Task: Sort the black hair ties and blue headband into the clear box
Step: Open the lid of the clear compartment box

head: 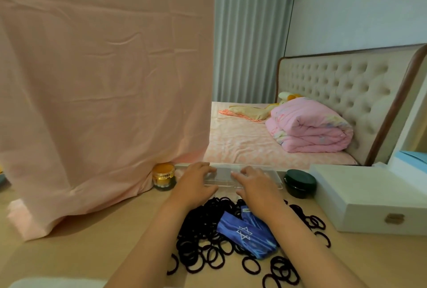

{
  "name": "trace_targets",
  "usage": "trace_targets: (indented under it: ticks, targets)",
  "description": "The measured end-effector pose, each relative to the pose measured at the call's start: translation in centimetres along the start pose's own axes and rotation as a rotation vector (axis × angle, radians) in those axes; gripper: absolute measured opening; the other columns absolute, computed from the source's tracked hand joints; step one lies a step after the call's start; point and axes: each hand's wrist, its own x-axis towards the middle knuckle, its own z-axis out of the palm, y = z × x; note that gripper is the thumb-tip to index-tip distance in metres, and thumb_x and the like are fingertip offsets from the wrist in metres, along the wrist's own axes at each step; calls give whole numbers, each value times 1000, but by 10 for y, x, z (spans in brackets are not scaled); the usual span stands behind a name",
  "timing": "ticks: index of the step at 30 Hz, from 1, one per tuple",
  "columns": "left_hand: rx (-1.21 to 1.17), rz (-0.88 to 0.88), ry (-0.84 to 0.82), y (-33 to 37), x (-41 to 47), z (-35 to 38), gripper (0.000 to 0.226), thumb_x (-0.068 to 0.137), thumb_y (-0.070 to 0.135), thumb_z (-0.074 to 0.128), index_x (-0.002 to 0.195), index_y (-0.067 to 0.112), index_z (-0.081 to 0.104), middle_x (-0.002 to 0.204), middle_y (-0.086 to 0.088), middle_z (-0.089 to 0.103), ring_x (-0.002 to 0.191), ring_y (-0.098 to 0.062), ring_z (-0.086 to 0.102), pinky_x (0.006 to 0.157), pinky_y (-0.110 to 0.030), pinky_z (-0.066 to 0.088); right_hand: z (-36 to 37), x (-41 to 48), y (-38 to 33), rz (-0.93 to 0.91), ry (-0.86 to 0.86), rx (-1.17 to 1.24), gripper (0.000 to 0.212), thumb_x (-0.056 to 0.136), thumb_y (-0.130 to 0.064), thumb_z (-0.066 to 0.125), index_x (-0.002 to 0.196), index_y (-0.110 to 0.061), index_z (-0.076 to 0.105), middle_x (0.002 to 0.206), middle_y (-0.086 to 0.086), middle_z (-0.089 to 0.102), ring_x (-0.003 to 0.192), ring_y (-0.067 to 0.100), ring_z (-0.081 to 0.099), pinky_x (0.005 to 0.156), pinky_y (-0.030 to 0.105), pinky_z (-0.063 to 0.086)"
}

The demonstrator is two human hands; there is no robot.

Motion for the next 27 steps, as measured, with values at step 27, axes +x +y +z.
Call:
trace_targets:
  ticks: [27]
  targets:
    - [-58,56,0,-20,5,-1,53,88,42,71,138,38,54,150,12,45,137,-14,42,113,-36,36,-15,9,11,-200,-37,-296,41,104,-34,48,142,-21,39,128,3,58,101,25,62,72,39,53]
